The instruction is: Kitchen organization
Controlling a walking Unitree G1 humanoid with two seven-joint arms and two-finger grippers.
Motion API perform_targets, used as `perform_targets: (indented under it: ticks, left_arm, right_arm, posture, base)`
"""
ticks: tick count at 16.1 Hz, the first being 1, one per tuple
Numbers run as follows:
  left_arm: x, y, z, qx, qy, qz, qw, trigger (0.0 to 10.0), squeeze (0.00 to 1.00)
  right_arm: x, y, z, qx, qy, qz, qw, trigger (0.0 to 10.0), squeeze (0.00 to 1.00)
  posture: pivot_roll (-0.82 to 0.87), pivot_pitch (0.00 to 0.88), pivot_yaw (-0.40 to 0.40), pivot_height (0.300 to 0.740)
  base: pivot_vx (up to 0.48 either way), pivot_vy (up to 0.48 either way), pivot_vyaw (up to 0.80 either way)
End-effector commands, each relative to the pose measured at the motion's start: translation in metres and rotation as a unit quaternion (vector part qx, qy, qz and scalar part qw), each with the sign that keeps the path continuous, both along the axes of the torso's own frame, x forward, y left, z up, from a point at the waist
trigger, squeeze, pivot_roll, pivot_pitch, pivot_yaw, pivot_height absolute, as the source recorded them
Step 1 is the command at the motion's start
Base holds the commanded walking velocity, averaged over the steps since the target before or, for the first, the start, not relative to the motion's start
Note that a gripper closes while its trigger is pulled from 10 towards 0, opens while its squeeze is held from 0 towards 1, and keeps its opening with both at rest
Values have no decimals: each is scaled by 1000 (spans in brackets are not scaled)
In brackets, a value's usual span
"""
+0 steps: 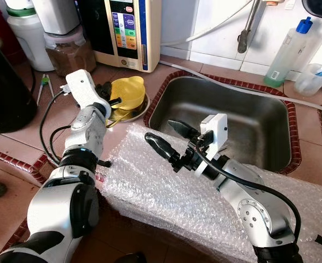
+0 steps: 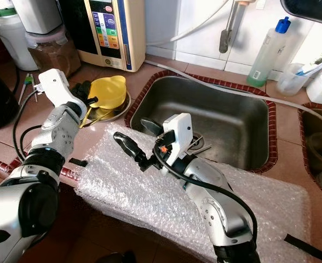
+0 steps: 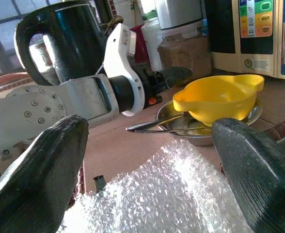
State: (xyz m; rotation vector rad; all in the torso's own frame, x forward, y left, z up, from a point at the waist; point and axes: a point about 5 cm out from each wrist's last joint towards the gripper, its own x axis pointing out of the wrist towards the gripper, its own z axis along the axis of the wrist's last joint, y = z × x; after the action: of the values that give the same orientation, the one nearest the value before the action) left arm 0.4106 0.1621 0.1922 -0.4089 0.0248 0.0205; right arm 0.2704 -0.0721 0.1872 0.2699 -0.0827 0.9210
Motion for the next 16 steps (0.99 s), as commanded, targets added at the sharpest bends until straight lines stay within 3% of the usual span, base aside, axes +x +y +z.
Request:
perform_targets:
  ticks: [1, 9, 12, 14, 15, 16]
  left_arm:
    - [1, -3, 0, -14, 11, 2, 1000, 10000, 1000]
    - [4, -3, 17, -27, -32, 15, 999, 10000, 1000]
    - [5, -4, 12, -8, 0, 7, 1000, 10000, 1000]
    - [4, -13, -2, 23, 50, -14, 998, 10000, 1000]
    - [3, -14, -4, 19, 58, -17, 998, 10000, 631]
    - [3, -16, -7, 17, 66, -23, 997, 10000, 82]
  right_arm:
    - [1, 1, 1, -2, -5, -1, 1000, 10000, 0]
    - [0, 1, 1, -2, -7, -6, 1000, 10000, 0]
    - [0, 1, 1, -4, -7, -6, 1000, 10000, 0]
    - [0, 1, 1, -6, -8, -6, 1000, 10000, 0]
    - [-1, 1, 1, -5, -8, -5, 1000, 10000, 0]
    - [-2, 2, 1, -5, -7, -1, 1000, 10000, 0]
  posture:
    - [-51, 79, 44, 740]
    - [-57, 87, 44, 740]
    - [-59, 87, 44, 740]
    - [-65, 86, 44, 740]
    - [-66, 87, 45, 740]
    - [-68, 87, 45, 740]
  base:
    - [0, 0, 0]
    - [0, 0, 0]
    - [0, 0, 0]
    - [0, 0, 0]
    - [0, 0, 0]
    - [0, 0, 0]
